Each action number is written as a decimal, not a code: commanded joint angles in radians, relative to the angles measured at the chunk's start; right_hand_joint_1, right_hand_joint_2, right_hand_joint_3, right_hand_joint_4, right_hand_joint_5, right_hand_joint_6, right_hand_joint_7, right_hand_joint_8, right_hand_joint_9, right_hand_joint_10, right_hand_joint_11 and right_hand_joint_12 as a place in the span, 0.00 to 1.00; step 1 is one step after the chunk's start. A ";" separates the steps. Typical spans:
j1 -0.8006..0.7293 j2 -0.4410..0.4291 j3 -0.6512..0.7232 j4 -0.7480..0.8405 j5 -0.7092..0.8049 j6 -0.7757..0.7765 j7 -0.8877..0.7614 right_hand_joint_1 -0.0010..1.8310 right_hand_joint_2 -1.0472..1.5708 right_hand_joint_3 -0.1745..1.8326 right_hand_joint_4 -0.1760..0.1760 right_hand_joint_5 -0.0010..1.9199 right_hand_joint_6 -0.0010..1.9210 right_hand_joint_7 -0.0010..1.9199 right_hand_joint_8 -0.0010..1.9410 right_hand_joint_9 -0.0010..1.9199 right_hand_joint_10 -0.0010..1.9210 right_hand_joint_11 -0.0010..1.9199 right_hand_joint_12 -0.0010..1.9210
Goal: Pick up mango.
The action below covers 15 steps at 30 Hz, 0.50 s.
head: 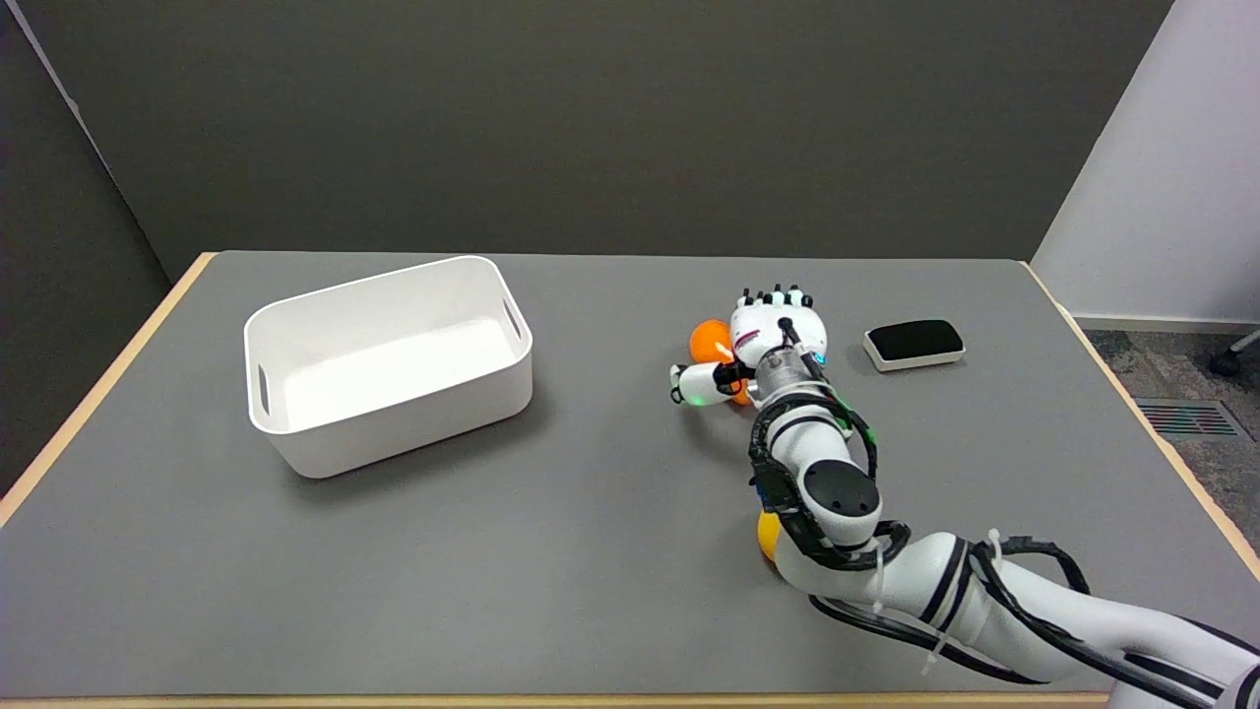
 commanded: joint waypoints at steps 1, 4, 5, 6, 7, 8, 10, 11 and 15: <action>0.065 -0.042 -0.035 -0.143 0.040 -0.002 0.074 0.18 0.64 0.45 0.00 0.12 0.30 0.16 0.25 0.05 0.45 0.00 0.65; 0.074 -0.045 -0.040 -0.158 0.025 0.015 0.075 0.21 0.63 0.48 0.00 0.13 0.32 0.19 0.29 0.09 0.48 0.03 0.69; 0.077 -0.046 -0.044 -0.168 0.009 0.027 0.075 0.24 0.64 0.47 0.00 0.14 0.33 0.21 0.30 0.11 0.51 0.05 0.71; 0.078 -0.046 -0.047 -0.173 -0.002 0.034 0.075 0.26 0.65 0.47 0.00 0.15 0.34 0.22 0.32 0.13 0.53 0.08 0.73; 0.081 -0.046 -0.048 -0.180 -0.012 0.044 0.075 0.27 0.65 0.47 0.00 0.15 0.35 0.23 0.33 0.14 0.54 0.09 0.75; 0.083 -0.048 -0.048 -0.185 -0.017 0.055 0.075 0.28 0.66 0.48 0.00 0.16 0.37 0.25 0.34 0.16 0.56 0.11 0.76; 0.088 -0.048 -0.049 -0.195 -0.024 0.070 0.075 0.35 0.67 0.49 0.00 0.20 0.44 0.33 0.46 0.25 0.63 0.23 0.88; 0.090 -0.048 -0.049 -0.198 -0.029 0.085 0.075 0.38 0.68 0.50 0.00 0.23 0.51 0.36 0.50 0.28 0.65 0.26 0.89; 0.093 -0.048 -0.046 -0.208 -0.047 0.122 0.075 0.59 0.84 0.22 0.07 0.32 0.79 0.44 0.63 0.38 0.69 0.32 0.91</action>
